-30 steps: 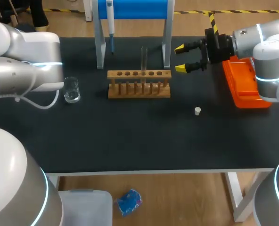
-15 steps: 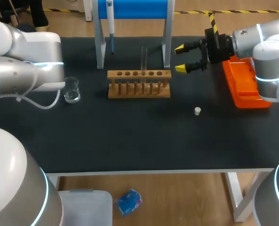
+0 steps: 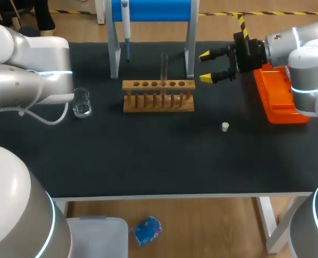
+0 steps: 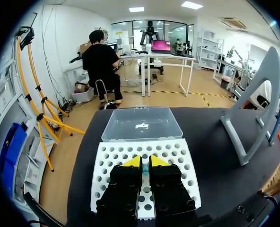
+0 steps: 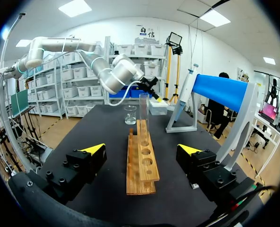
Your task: Invert the test tube, pick up the pipette, mount the tip to pipette, aspirate from beaker and dispense into the tube, eject the tip, return the pipette, and cap with the stopper.
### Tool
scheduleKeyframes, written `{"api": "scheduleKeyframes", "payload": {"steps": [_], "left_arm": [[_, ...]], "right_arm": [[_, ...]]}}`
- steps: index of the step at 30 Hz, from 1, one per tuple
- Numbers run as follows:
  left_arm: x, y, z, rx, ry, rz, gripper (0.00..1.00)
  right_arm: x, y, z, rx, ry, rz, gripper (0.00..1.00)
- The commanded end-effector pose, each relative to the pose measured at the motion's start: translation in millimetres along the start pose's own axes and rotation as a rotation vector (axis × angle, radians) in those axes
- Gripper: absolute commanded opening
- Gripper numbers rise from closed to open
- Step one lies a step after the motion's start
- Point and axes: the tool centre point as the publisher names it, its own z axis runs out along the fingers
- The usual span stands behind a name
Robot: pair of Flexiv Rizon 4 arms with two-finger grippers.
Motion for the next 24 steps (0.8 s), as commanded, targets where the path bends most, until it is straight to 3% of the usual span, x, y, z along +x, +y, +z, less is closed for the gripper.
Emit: {"api": "scheduleKeyframes", "payload": {"steps": [1,24], "left_arm": [[-0.8,-0.4,-0.1,-0.008,-0.002,-0.001,0.0],[0.4,-19.0,-15.2,0.039,-0.001,0.016,0.0]], "right_arm": [[0.6,-0.1,-0.4,0.001,-0.001,-0.001,1.0],[0.6,-0.1,-0.4,0.001,-0.001,-0.001,1.0]]}}
